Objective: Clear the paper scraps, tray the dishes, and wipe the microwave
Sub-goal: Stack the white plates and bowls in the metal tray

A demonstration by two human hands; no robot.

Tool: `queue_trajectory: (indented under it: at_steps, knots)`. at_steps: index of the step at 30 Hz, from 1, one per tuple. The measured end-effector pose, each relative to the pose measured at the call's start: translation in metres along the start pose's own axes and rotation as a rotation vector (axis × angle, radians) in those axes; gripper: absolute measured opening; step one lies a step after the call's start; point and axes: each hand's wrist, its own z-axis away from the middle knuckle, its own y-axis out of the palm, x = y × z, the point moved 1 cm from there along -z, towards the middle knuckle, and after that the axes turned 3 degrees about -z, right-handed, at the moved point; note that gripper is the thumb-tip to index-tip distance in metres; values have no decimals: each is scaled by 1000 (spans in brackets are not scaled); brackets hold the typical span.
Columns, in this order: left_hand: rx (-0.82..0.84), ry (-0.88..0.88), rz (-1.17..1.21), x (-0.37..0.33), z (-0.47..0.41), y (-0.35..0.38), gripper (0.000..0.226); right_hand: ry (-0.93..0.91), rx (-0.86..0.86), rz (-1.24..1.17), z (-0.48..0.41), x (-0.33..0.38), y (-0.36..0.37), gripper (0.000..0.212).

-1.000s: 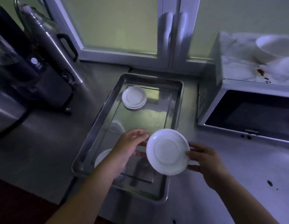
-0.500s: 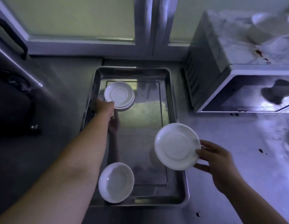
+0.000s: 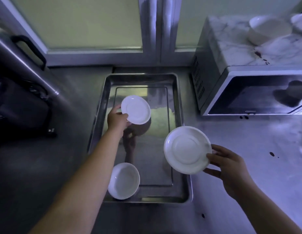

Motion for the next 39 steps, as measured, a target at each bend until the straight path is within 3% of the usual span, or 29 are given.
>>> queue_trajectory:
  at_steps: [8, 12, 18, 25, 29, 31, 32, 34, 36, 39]
  knots:
    - [470, -56, 131, 18, 167, -15, 48, -34, 118, -65, 5, 18, -13, 26]
    - [607, -75, 132, 32, 220, -17, 52, -117, 151, 120, 7, 15, -14, 28]
    - [566, -118, 201, 48, 267, -21, 58, -145, 303, 260, 16, -6, -17, 42]
    - [435, -128, 139, 69, 291, -37, 46, -94, 470, 337, 2, -35, -17, 37]
    - [435, -117, 126, 75, 281, -45, 33, -162, 438, 428, -7, -41, -11, 42]
    - [291, -35, -50, 79, 263, -51, 27, -228, 391, 506, -13, -38, -6, 44]
    - [179, 39, -250, 81, 251, -56, 26, -257, 367, 545, -17, -36, -2, 42]
    - [43, 157, -747, 86, 227, -63, 49, -324, 325, 655, -26, -33, 9, 39]
    - [83, 114, -1113, 90, 208, -65, 91, -412, 302, 834, -34, -28, 25, 38]
    - [239, 42, -1335, 98, 181, -64, 120, -454, 294, 1066, -47, -24, 56, 40]
